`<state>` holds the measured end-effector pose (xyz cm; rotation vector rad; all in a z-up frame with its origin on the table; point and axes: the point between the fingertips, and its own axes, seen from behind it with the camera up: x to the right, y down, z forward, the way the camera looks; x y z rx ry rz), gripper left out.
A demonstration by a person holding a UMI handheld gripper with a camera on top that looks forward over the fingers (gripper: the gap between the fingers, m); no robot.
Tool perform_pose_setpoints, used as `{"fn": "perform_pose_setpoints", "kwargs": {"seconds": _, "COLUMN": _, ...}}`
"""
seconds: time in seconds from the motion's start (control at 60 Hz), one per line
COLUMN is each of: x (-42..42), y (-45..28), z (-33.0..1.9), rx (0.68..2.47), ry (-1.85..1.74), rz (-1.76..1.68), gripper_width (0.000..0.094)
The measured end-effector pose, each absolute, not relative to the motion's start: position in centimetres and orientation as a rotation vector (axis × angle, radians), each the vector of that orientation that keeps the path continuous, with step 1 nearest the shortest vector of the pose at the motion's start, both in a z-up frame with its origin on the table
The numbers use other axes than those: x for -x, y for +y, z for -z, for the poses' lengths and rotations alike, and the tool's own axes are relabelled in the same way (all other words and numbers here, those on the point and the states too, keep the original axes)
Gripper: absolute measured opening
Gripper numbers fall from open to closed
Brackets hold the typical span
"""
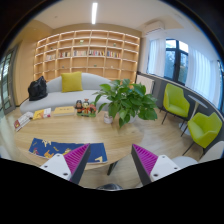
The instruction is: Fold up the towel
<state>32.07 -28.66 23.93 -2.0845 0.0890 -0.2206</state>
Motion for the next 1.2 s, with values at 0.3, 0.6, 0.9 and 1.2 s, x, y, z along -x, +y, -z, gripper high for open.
{"fn": "perform_pose_setpoints", "kwargs": {"seconds": 0.3, "x": -28.7, "y": -30.9, "z": -19.3, "rx": 2.138, "ry": 0.069, "rz": 0.22, "gripper_width": 0.0847}}
{"fn": "perform_pose_setpoints", "kwargs": {"seconds": 0.6, "x": -11.3, "y": -30.8, "z": -10.8, "rx": 2.227, "ry": -0.075, "rz": -0.011, "gripper_width": 0.0851}}
{"fn": "perform_pose_setpoints", "kwargs": {"seconds": 0.9, "x": 8.3, "y": -25.3, "z": -6.5, "rx": 2.213, "ry": -0.152, "rz": -0.249, "gripper_width": 0.0856}}
{"fn": "perform_pose_setpoints", "kwargs": {"seconds": 1.2, "x": 14.0, "y": -16.1, "z": 0.8, "rx": 2.27, "ry": -0.101, "rz": -0.116, "gripper_width": 0.0854}}
